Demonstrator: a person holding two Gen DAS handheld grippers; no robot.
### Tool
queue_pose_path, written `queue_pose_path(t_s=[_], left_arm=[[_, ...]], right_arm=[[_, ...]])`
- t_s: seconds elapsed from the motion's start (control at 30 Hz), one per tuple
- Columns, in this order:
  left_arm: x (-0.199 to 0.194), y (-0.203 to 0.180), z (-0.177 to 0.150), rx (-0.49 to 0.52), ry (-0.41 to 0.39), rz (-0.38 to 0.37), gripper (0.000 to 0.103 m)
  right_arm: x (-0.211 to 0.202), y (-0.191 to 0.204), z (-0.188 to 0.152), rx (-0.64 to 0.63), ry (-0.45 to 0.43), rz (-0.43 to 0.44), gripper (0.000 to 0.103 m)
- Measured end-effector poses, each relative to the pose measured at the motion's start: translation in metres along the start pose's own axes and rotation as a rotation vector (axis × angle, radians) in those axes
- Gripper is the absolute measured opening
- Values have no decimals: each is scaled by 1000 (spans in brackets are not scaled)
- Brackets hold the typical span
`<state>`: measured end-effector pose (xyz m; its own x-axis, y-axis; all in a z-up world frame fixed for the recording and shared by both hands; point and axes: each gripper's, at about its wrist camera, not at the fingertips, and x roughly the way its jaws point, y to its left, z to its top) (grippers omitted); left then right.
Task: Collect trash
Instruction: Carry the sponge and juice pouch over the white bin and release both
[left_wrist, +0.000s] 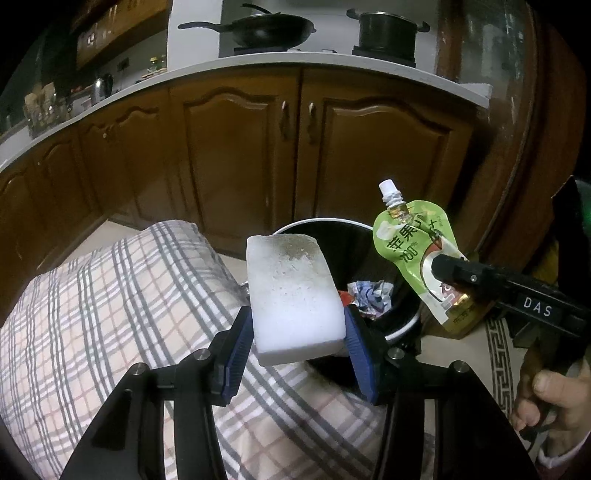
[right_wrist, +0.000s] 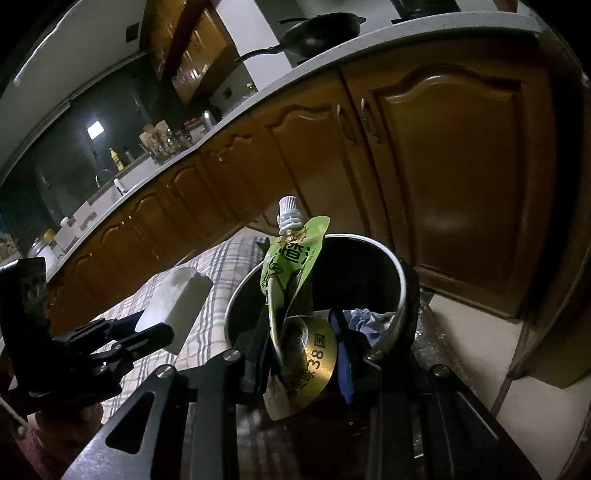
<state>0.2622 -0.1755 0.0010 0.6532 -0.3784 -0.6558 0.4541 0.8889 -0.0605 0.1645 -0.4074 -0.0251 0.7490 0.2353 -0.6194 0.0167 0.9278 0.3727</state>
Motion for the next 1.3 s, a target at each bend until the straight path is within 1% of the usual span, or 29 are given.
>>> queue_pose_path(t_s=[0.33, 1.3], left_arm=[[7, -5, 4, 14, 1, 0, 48], [27, -20, 17, 35, 26, 8, 48]], right_arm=[[5, -10, 5, 17, 5, -10, 30], [16, -18, 15, 23, 33, -32, 30]])
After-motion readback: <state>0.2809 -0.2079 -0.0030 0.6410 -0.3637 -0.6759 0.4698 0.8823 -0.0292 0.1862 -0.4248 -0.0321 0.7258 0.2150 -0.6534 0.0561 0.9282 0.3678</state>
